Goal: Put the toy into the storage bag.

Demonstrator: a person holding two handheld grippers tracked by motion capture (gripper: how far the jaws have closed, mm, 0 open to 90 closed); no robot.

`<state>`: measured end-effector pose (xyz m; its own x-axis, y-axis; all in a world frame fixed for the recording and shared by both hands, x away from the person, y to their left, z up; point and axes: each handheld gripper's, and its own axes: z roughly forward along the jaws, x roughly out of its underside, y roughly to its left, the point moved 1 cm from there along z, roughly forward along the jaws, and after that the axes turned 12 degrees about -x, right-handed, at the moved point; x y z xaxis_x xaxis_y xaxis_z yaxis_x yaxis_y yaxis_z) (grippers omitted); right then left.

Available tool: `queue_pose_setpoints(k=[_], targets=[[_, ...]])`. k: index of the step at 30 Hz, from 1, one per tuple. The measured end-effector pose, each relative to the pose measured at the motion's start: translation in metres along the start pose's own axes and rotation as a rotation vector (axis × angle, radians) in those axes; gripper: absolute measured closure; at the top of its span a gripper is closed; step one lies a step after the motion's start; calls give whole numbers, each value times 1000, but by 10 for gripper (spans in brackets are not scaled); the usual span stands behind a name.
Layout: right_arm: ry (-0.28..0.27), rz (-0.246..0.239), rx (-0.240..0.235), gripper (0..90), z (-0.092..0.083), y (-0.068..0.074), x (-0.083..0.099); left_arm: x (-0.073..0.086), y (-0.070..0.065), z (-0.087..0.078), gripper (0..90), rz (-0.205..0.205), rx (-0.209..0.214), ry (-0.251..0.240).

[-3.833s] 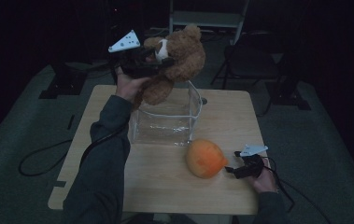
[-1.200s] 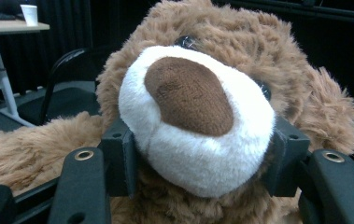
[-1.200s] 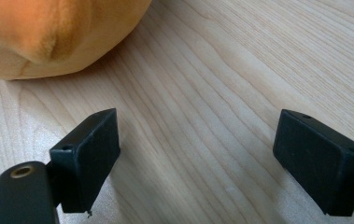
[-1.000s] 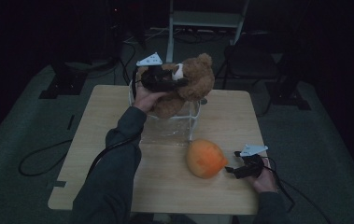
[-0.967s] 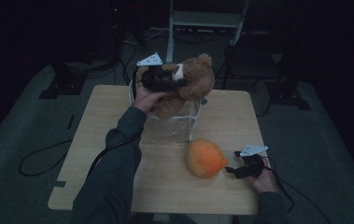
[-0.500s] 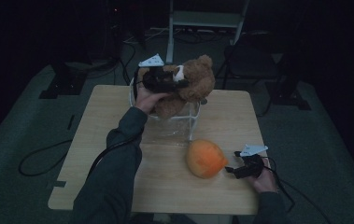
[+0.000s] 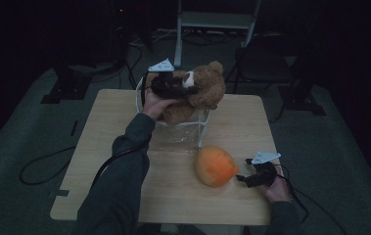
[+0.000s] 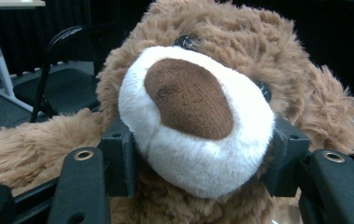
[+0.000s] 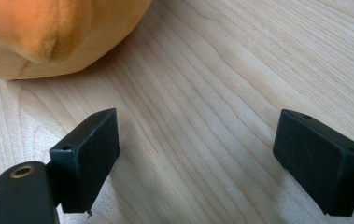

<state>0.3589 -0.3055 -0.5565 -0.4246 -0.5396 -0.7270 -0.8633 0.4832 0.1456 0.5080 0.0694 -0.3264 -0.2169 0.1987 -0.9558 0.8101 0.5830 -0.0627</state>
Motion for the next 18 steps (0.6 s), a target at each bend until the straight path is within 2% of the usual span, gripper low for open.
queue_pose_setpoints(k=[11, 18], targets=[[0, -1, -1, 139, 0, 0, 0, 2, -1, 2, 405, 8, 7, 22], [0, -1, -1, 139, 0, 0, 0, 3, 0, 1, 398, -2, 15, 30]])
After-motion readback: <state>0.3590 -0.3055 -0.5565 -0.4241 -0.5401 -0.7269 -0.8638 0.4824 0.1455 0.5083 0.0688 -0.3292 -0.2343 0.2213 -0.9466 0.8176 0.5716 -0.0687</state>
